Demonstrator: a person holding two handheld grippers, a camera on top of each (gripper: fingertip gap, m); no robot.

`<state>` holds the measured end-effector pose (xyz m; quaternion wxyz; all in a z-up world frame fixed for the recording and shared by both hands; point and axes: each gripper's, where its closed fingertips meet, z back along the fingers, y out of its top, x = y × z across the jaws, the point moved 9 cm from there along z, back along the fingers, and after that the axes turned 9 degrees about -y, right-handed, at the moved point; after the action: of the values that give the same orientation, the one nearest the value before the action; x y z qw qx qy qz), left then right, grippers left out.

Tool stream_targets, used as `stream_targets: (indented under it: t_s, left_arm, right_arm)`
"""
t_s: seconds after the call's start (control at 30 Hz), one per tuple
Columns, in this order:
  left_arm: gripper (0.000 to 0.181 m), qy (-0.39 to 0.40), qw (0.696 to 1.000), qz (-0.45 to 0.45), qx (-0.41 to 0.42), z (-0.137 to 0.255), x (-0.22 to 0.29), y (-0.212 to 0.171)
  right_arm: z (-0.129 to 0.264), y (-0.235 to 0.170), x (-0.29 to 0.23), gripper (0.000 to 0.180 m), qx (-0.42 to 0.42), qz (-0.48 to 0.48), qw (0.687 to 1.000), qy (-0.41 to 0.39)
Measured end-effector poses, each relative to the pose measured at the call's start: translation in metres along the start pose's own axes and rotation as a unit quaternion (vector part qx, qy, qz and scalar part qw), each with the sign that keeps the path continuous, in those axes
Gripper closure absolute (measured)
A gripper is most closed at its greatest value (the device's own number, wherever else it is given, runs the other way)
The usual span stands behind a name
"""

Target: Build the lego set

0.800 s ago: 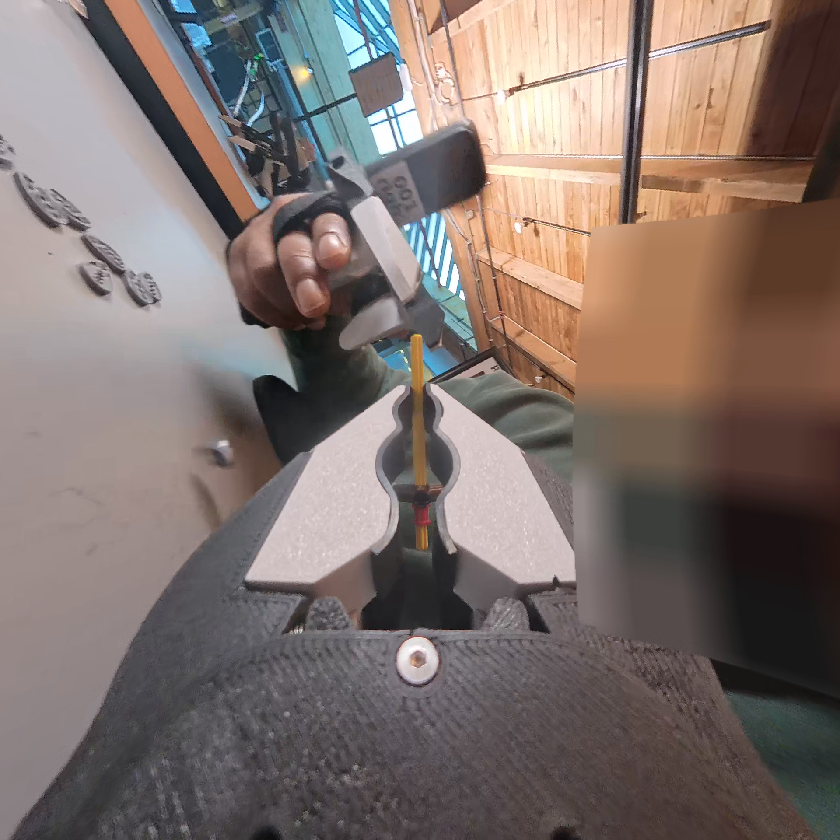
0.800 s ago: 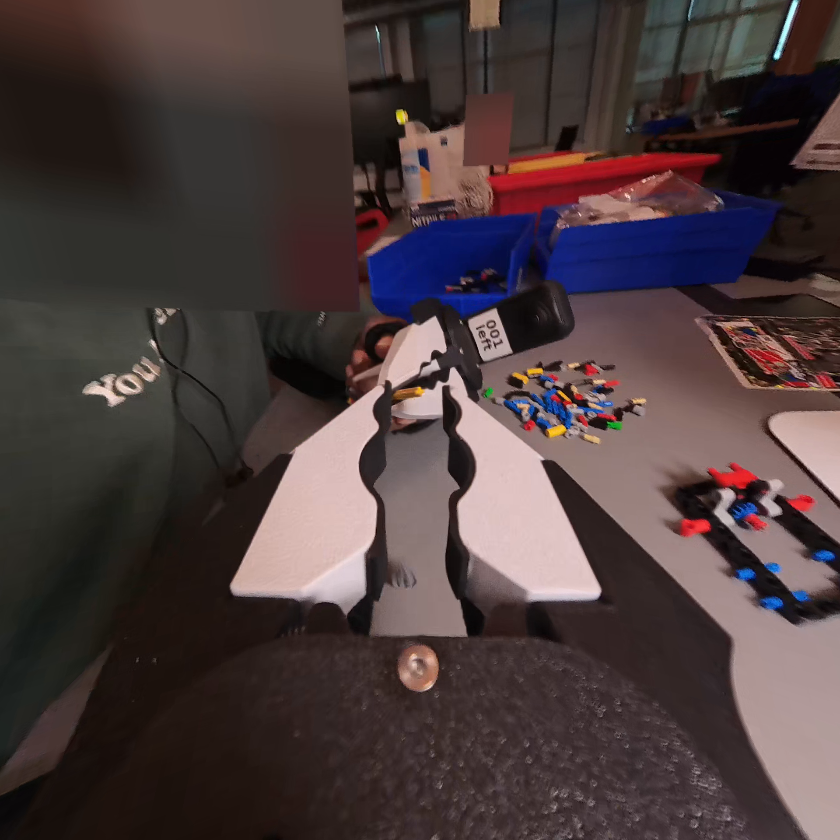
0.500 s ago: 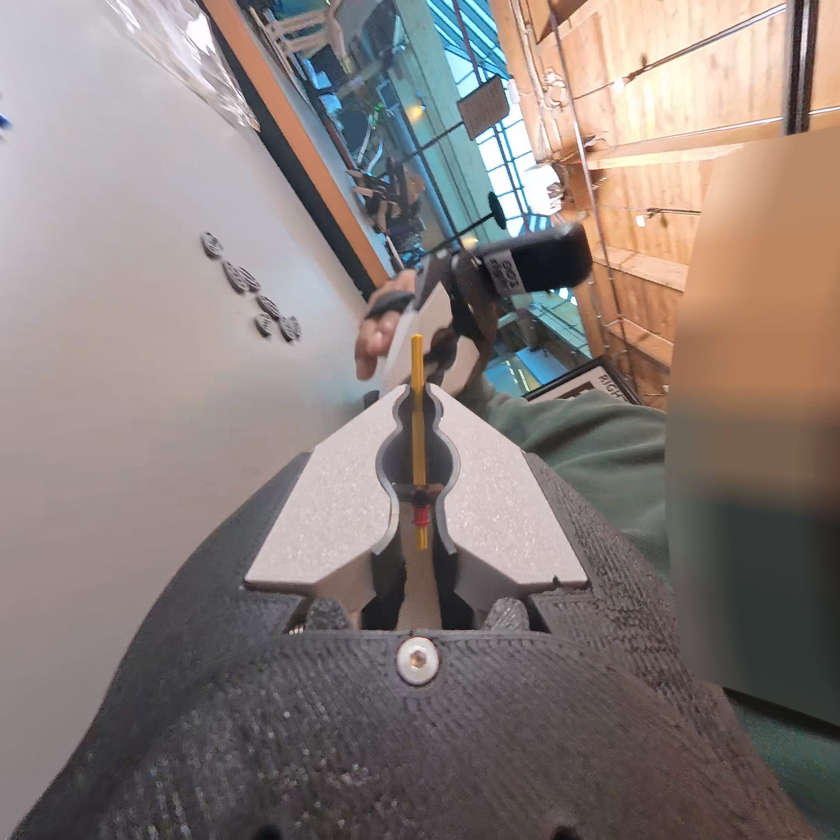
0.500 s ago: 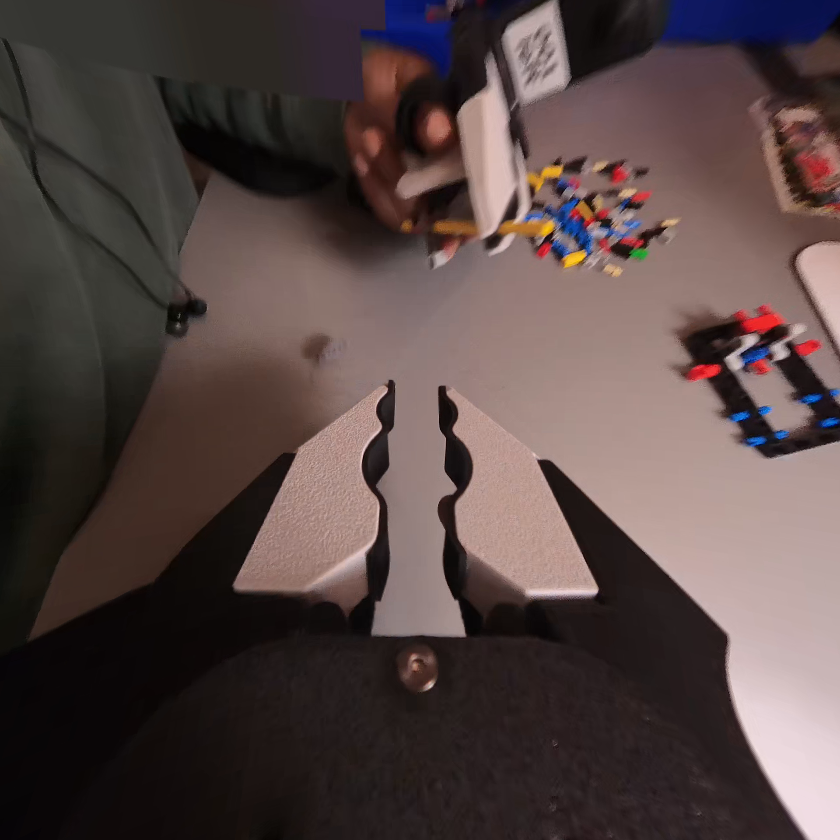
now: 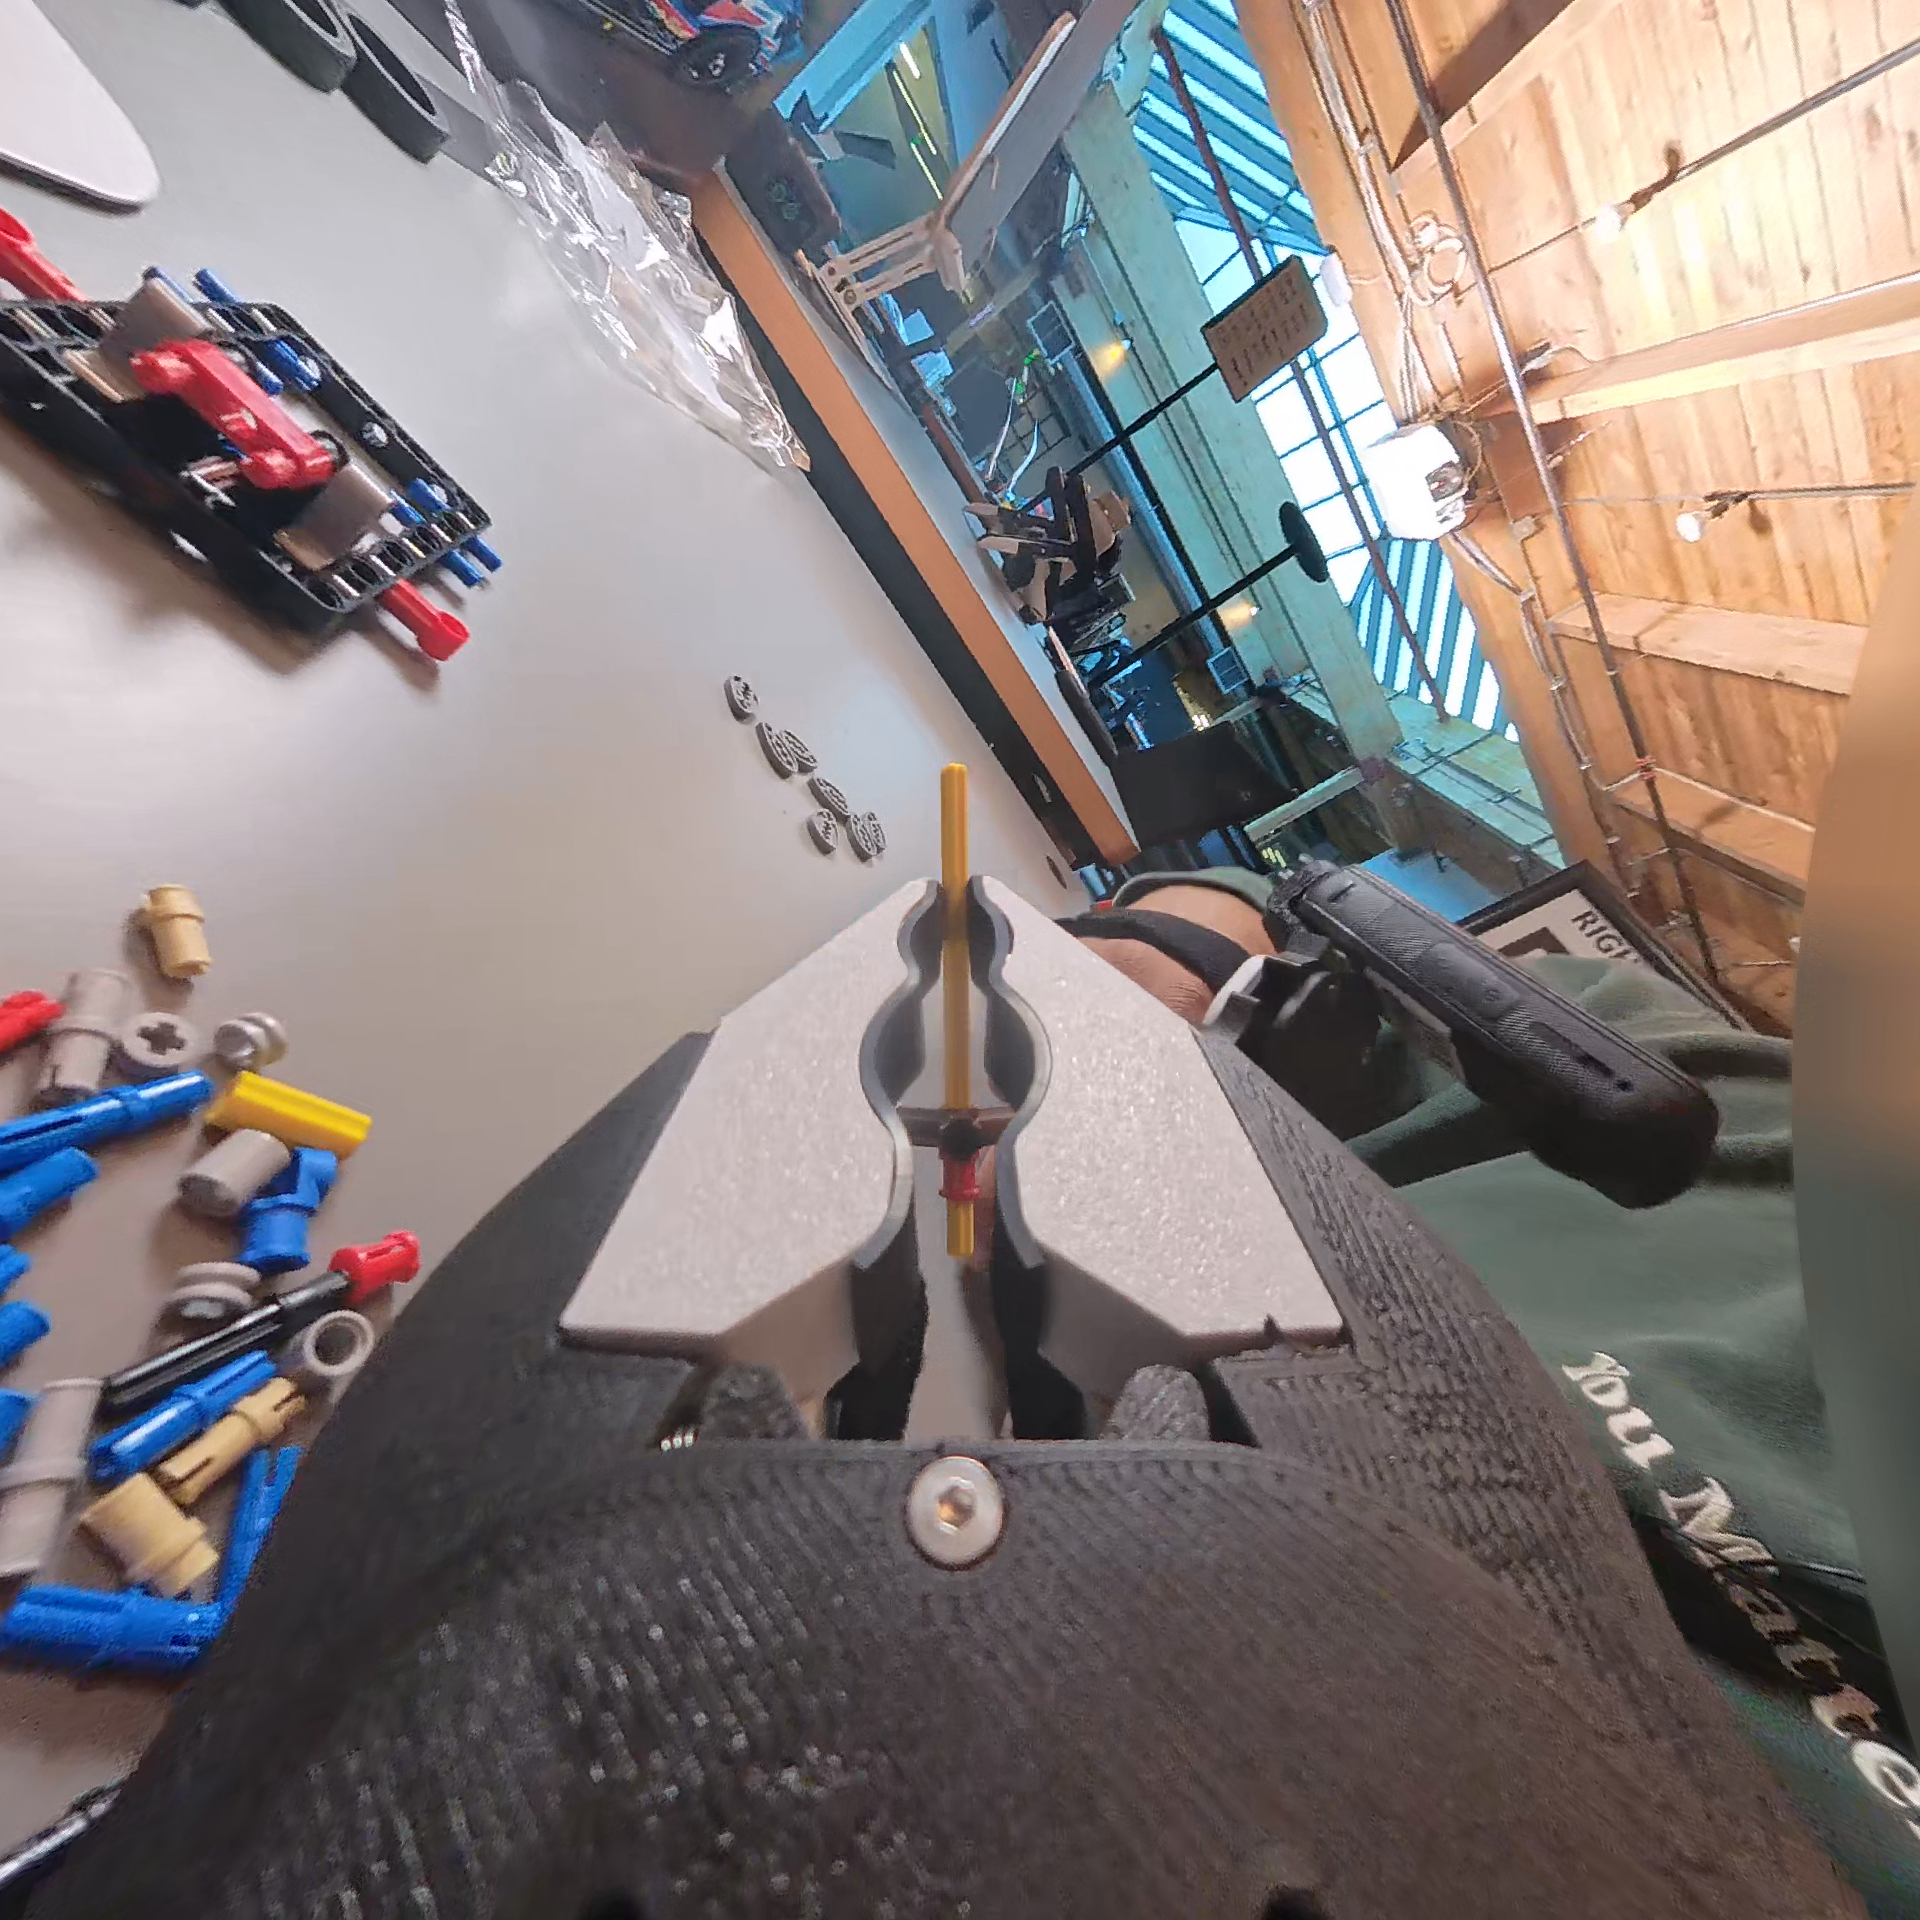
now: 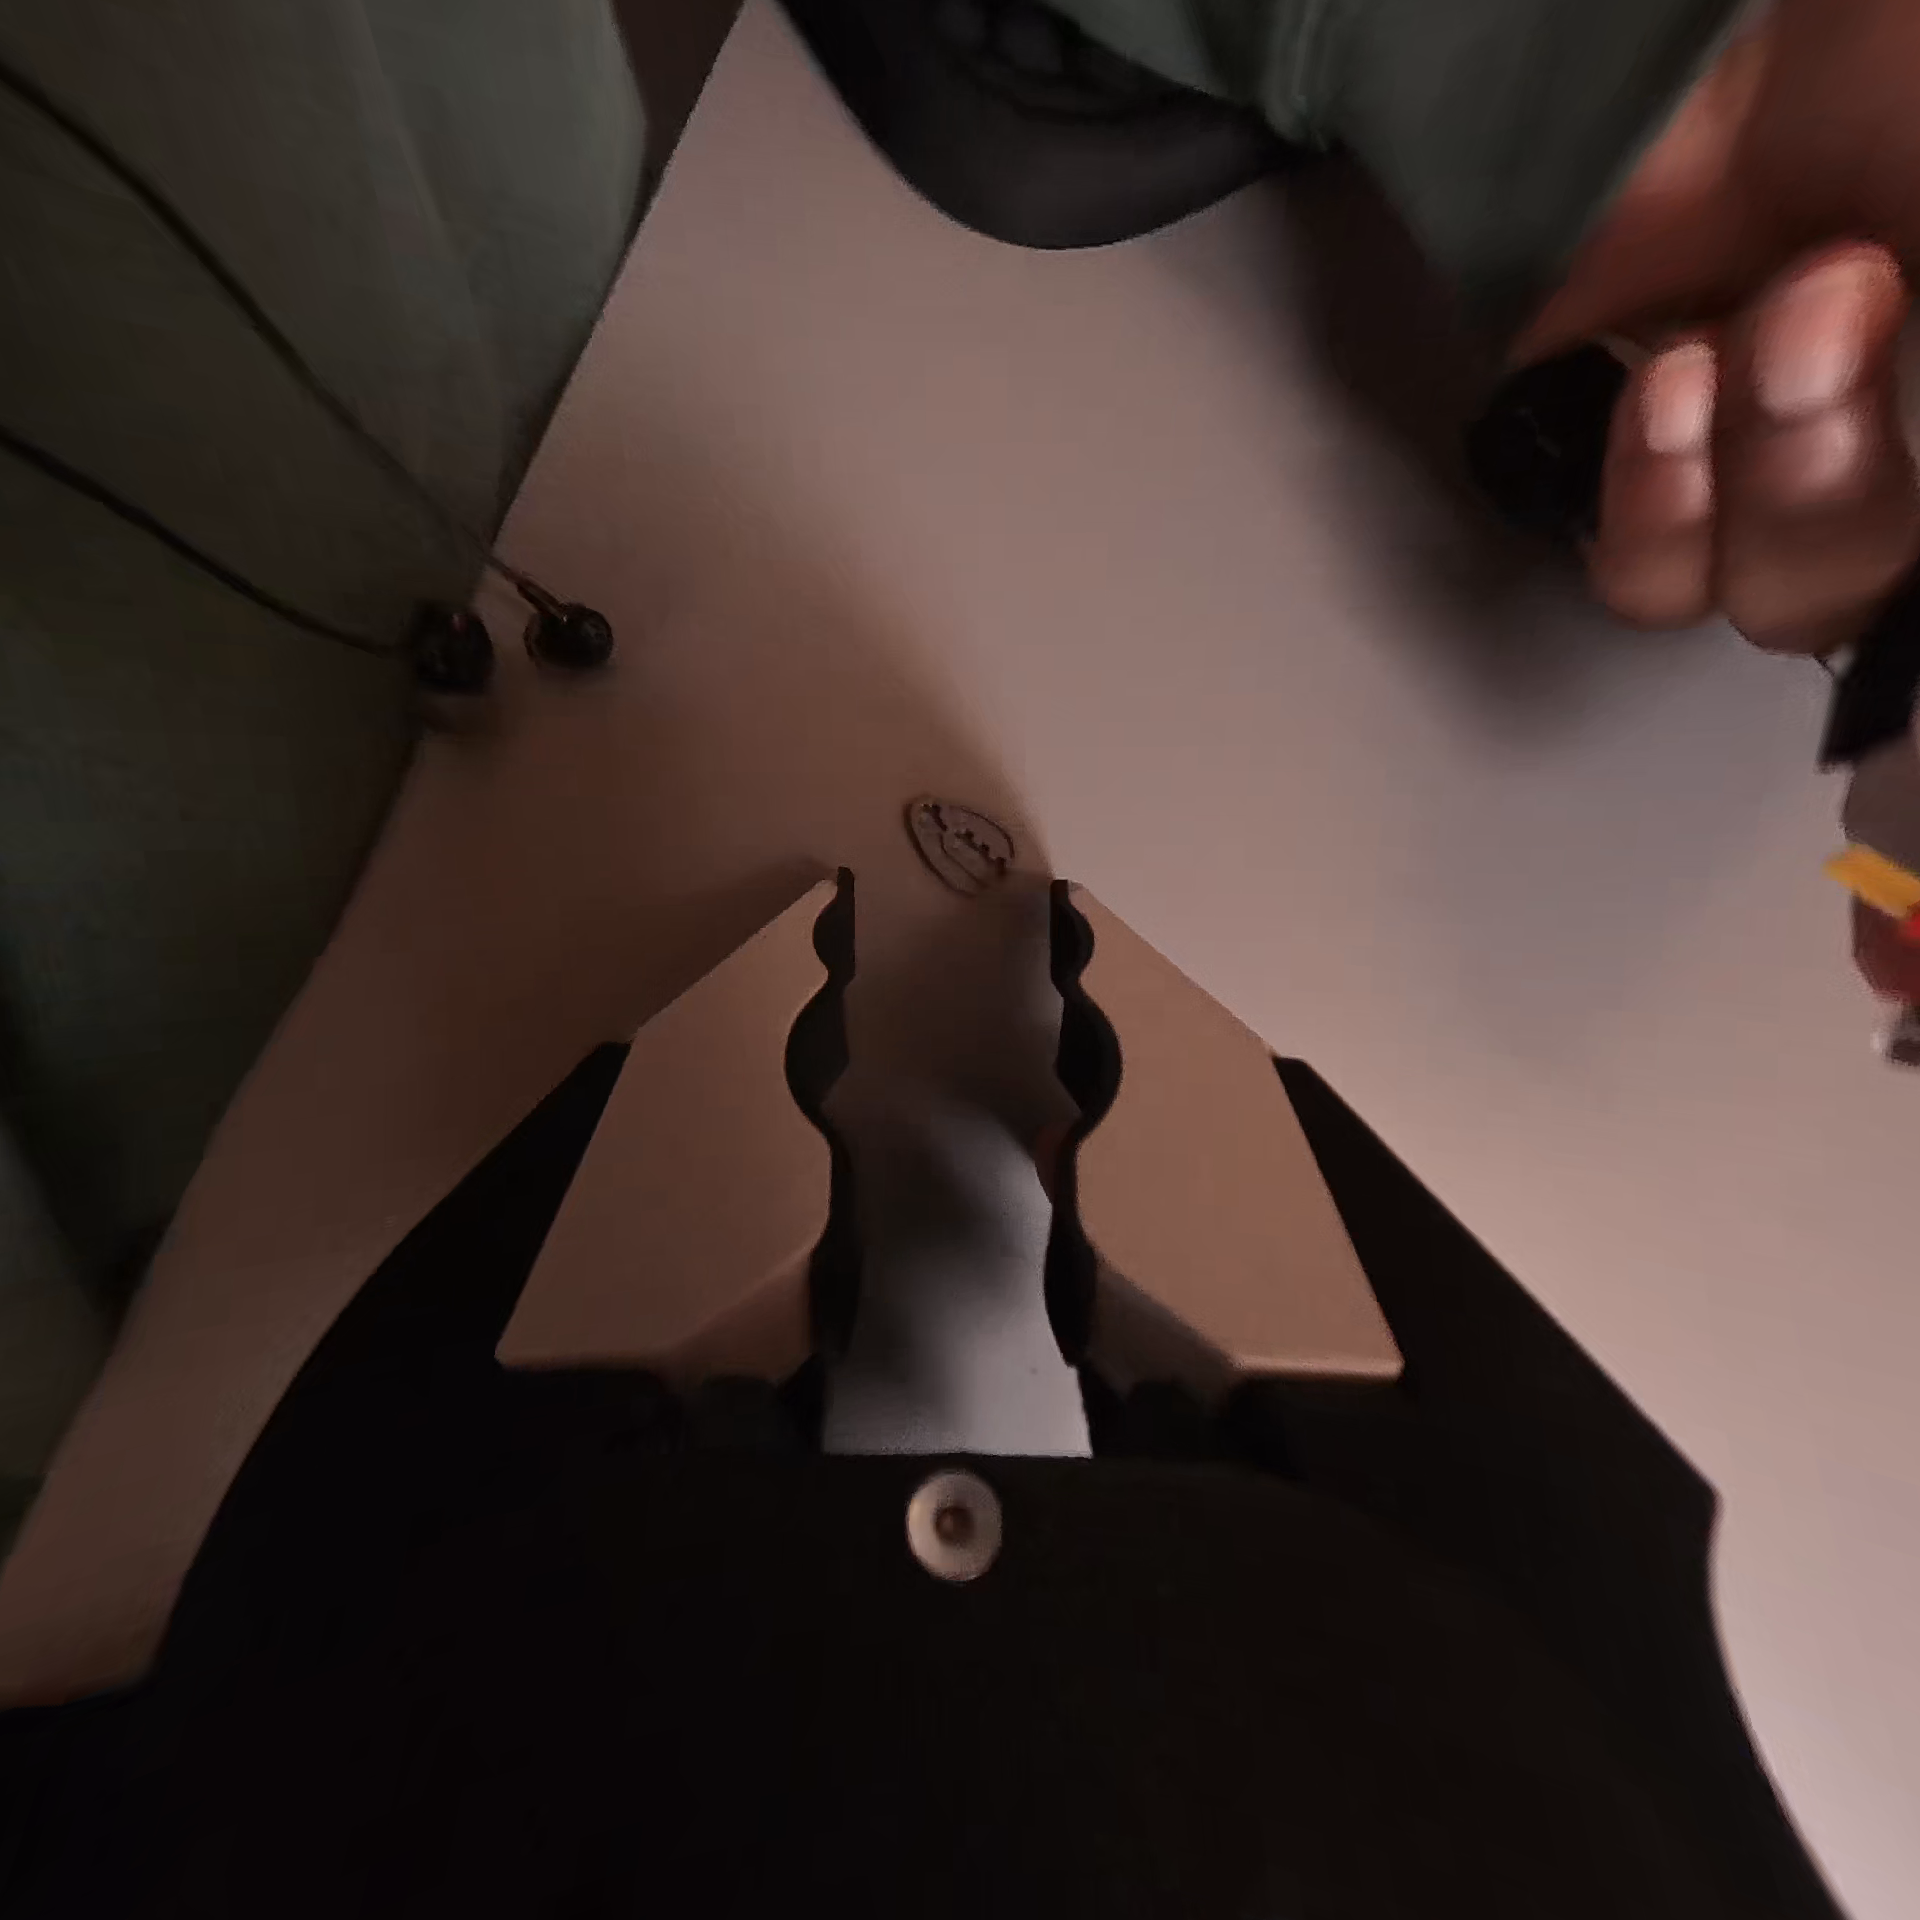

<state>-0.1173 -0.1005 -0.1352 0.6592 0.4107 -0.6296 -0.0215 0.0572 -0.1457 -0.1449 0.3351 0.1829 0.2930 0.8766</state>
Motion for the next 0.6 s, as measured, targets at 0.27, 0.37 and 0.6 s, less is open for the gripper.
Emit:
stream_targets:
  t_s: [0.27,0.37,0.6]
  left_arm:
    - [0.179,-0.008,0.999,-0.015,-0.034,-0.003,0.004,-0.003]
    - [0.179,-0.014,0.999,-0.014,-0.049,-0.006,0.004,-0.006]
    - [0.178,-0.025,0.997,-0.018,-0.075,-0.012,0.009,-0.011]
  right_arm:
    - [-0.01,0.018,0.009,0.151,-0.062,0.131,0.986,0.083]
    - [-0.012,0.024,0.011,0.154,-0.088,0.171,0.976,0.098]
    - [-0.014,0.03,0.003,0.165,-0.105,0.208,0.967,0.101]
